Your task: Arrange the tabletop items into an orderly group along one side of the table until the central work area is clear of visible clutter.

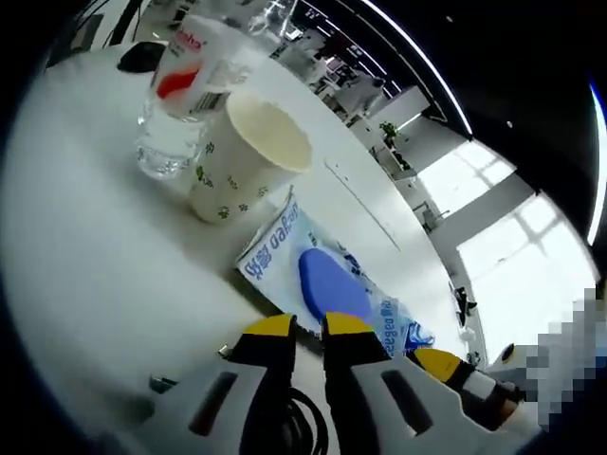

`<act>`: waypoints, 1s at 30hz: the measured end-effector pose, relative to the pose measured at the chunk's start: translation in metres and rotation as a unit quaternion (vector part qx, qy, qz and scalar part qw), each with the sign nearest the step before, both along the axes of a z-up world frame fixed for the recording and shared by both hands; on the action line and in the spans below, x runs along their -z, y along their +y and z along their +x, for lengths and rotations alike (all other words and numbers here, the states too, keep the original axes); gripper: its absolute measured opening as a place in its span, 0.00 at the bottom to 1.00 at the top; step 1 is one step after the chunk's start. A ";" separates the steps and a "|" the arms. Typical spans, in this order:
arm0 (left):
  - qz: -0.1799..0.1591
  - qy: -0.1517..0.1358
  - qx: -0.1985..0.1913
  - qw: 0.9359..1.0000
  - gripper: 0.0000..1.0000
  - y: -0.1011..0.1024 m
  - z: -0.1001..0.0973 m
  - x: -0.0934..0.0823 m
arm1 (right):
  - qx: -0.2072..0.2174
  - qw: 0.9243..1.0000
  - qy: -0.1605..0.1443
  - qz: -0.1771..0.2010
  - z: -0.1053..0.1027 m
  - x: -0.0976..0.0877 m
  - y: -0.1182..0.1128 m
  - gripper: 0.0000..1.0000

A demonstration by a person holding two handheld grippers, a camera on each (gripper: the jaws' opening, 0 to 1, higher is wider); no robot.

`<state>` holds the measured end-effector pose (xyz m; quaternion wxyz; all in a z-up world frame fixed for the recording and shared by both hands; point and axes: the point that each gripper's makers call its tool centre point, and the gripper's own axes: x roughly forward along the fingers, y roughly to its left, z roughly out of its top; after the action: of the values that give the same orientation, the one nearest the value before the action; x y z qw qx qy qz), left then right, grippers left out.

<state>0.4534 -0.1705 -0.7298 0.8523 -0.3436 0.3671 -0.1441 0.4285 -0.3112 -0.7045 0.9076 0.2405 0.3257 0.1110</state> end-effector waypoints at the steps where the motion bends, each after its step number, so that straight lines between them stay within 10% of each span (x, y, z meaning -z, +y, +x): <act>1: 0.003 -0.007 0.002 1.000 0.19 0.000 -0.001 -0.003 | -0.001 1.000 -0.004 0.000 -0.002 -0.003 0.000 0.30; 7: 0.041 -0.068 0.014 0.997 0.48 0.013 -0.009 -0.029 | -0.008 1.000 -0.029 0.002 -0.025 -0.019 -0.007 0.43; 24: 0.153 -0.154 0.030 0.976 0.88 0.054 -0.048 -0.076 | 0.002 0.998 -0.065 -0.012 -0.093 -0.051 -0.054 0.57; 30: 0.183 -0.168 0.058 0.967 0.84 0.061 -0.063 -0.084 | -0.002 0.998 -0.062 -0.023 -0.115 -0.047 -0.072 0.57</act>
<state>0.3907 -0.1097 -0.6456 0.9402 -0.1310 0.2579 -0.1799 0.3136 -0.3833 -0.6573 0.9313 0.2111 0.2715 0.1202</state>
